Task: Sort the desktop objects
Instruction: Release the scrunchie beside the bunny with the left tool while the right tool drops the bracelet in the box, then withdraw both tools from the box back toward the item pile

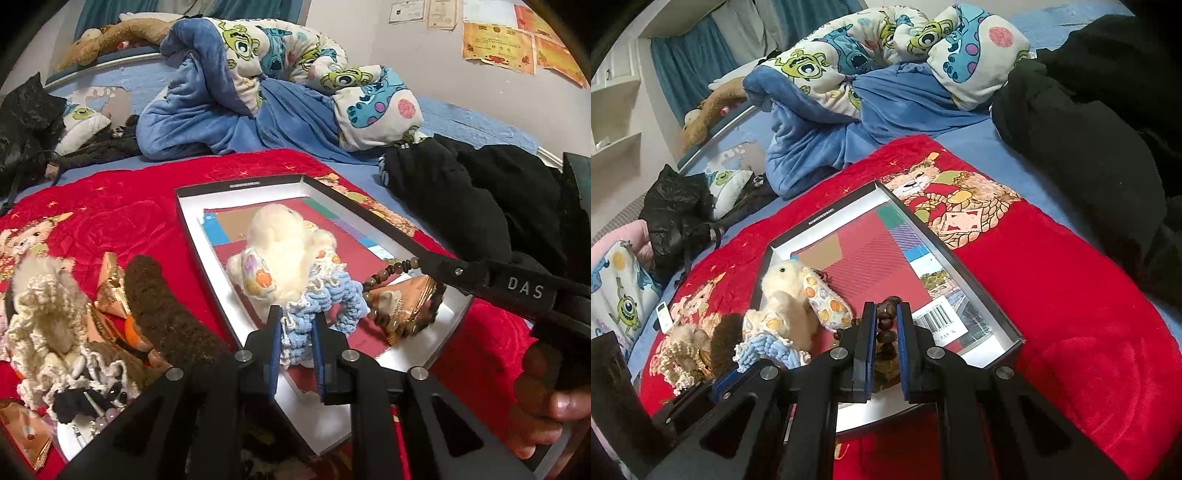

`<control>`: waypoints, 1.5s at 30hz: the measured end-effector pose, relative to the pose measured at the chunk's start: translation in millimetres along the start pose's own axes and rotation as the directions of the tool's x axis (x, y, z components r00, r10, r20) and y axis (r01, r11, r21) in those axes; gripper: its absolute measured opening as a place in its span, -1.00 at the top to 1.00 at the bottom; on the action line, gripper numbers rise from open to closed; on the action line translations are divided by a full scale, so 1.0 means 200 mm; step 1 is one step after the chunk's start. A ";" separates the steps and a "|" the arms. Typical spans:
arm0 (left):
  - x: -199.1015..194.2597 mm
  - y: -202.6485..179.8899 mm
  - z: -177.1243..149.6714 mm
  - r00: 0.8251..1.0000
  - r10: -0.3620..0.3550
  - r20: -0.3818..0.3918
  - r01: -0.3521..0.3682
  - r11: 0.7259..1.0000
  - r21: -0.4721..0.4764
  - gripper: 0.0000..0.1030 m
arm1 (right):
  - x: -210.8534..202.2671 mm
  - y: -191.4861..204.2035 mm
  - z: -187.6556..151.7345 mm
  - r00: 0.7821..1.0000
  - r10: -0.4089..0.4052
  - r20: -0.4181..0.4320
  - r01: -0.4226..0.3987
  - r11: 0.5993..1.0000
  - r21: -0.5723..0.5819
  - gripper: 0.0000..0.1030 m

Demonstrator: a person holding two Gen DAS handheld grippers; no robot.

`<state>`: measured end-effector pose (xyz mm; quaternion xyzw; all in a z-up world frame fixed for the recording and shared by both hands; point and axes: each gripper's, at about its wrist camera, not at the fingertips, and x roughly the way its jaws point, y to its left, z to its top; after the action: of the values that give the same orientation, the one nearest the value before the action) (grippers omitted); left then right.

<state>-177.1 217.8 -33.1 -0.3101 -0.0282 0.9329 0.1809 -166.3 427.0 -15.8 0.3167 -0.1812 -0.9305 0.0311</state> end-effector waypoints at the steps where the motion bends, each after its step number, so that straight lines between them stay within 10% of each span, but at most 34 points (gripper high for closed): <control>1: 0.00 0.00 0.00 1.000 0.010 0.002 -0.010 1.000 0.000 0.46 | -0.01 0.00 0.00 1.000 0.000 0.008 0.000 1.000 -0.001 0.71; 4: -0.03 0.00 0.00 0.999 0.013 0.033 -0.013 1.000 0.005 0.11 | -0.04 0.02 0.01 0.999 -0.009 0.037 0.010 1.000 -0.016 0.62; 6: -0.07 -0.01 0.00 0.998 0.012 0.066 -0.013 1.000 0.015 -0.57 | -0.07 0.03 0.01 0.998 -0.009 0.058 0.010 1.000 -0.018 0.16; 10: -0.12 -0.02 0.00 0.992 0.021 0.125 -0.025 0.999 0.031 -1.00 | -0.13 0.02 0.02 0.991 -0.040 0.129 0.040 0.999 0.001 -1.00; 35: -0.17 0.03 -0.01 0.990 0.025 0.139 -0.021 0.999 -0.034 -1.00 | -0.18 -0.07 0.04 0.980 -0.139 0.139 0.124 0.986 0.109 -1.00; 45: -0.29 0.06 -0.02 0.988 0.066 0.137 -0.062 0.998 -0.035 -1.00 | -0.23 0.05 0.01 0.988 -0.017 0.154 0.001 0.995 0.102 -1.00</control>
<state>-136.3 185.6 -5.0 -0.2482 -0.0449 0.9569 0.1440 -130.8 426.8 15.8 0.2454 -0.2285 -0.9421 -0.0034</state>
